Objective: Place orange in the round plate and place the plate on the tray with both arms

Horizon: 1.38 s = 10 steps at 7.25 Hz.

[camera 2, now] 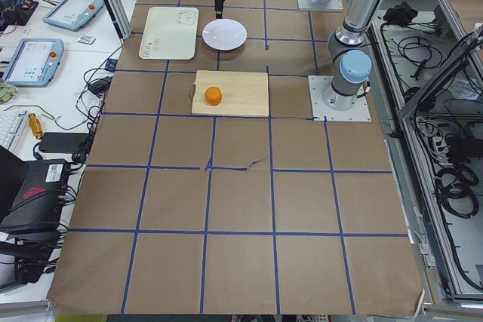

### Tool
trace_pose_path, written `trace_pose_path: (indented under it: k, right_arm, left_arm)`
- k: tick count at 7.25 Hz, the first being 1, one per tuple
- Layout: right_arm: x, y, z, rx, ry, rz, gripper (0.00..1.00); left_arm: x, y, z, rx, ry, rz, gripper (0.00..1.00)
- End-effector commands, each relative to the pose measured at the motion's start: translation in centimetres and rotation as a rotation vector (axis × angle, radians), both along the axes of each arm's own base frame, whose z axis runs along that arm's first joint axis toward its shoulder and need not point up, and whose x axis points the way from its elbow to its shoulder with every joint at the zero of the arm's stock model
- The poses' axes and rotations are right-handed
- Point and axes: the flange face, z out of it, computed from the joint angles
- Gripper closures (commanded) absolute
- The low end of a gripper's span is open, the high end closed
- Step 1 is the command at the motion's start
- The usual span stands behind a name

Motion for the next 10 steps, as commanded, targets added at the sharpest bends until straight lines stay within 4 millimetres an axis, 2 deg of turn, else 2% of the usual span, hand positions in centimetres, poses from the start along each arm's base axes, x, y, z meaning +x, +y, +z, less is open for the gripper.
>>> trace_pose_path:
  k: [1, 4, 5, 7, 8, 9, 10]
  right_arm:
    - [0.3, 0.1, -0.6, 0.019, 0.004, 0.012, 0.00]
    - [0.5, 0.2, 0.0, 0.016, 0.017, 0.016, 0.00]
    - [0.4, 0.8, -0.4, 0.086, 0.018, 0.007, 0.00]
    - [0.4, 0.1, 0.7, 0.067, 0.009, 0.005, 0.00]
    - [0.3, 0.2, 1.2, 0.055, 0.013, 0.006, 0.00]
    - [0.5, -0.5, 2.1, 0.014, -0.001, 0.005, 0.00]
    - [0.3, -0.8, 2.3, 0.009, -0.002, 0.003, 0.00]
  left_arm:
    - [0.0, 0.0, 0.0, 0.000, 0.000, 0.000, 0.00]
    - [0.0, 0.0, 0.0, 0.002, 0.000, 0.002, 0.00]
    - [0.0, 0.0, 0.0, 0.000, 0.000, 0.002, 0.00]
    - [0.1, -0.1, -0.2, 0.005, -0.001, 0.003, 0.00]
    - [0.8, -0.9, -0.9, 0.012, -0.001, 0.014, 0.00]
    - [2.8, -1.9, -1.9, 0.032, 0.007, 0.051, 0.00]
    - [4.5, -2.8, -4.7, 0.094, 0.006, 0.028, 0.00]
